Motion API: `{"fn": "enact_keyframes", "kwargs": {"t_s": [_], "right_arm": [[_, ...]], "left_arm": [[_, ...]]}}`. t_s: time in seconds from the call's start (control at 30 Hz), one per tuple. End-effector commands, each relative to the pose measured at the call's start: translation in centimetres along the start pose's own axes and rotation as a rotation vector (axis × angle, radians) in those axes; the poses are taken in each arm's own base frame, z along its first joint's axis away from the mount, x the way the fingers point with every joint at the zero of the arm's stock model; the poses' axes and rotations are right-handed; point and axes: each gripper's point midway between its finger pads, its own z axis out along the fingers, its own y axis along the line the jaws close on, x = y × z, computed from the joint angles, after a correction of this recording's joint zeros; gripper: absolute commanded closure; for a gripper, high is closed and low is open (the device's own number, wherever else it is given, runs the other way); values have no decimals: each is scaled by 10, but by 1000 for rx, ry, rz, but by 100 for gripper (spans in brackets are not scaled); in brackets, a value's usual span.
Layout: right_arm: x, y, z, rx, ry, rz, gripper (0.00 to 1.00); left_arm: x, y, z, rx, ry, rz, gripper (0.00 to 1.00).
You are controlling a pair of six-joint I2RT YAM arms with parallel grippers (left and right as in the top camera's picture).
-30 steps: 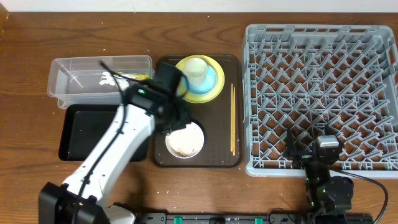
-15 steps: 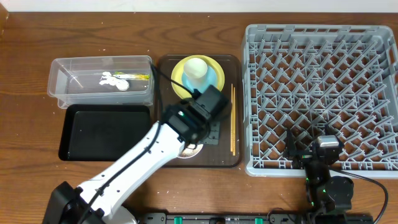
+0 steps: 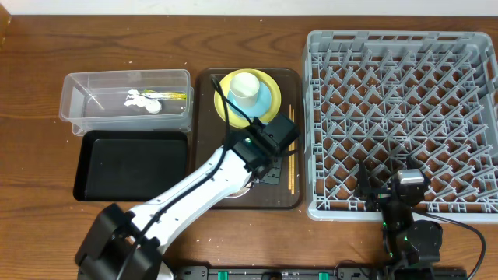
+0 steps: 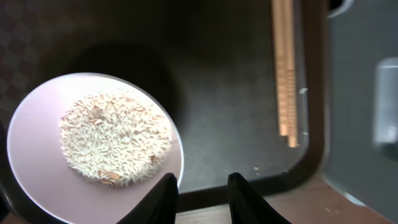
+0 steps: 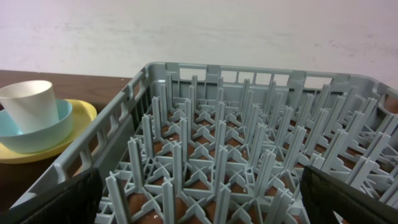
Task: Sort waste into correct bins and load items into the dishwasher rack
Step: 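Move the left gripper over the white rice bowl and lower to its rim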
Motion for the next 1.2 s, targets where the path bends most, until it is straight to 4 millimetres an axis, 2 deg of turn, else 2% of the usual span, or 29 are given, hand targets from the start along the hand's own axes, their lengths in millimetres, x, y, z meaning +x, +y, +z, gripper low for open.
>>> {"fn": "enact_keyframes", "kwargs": {"t_s": [0.0, 0.5, 1.17], "right_arm": [[1, 3, 0, -13, 1, -7, 1], [1, 3, 0, -13, 1, -7, 1], [1, 3, 0, -13, 1, -7, 1]], "left_arm": [[-1, 13, 11, -82, -8, 9, 70], [12, 18, 52, -158, 102, 24, 70], [11, 23, 57, -183, 85, 8, 70]]}}
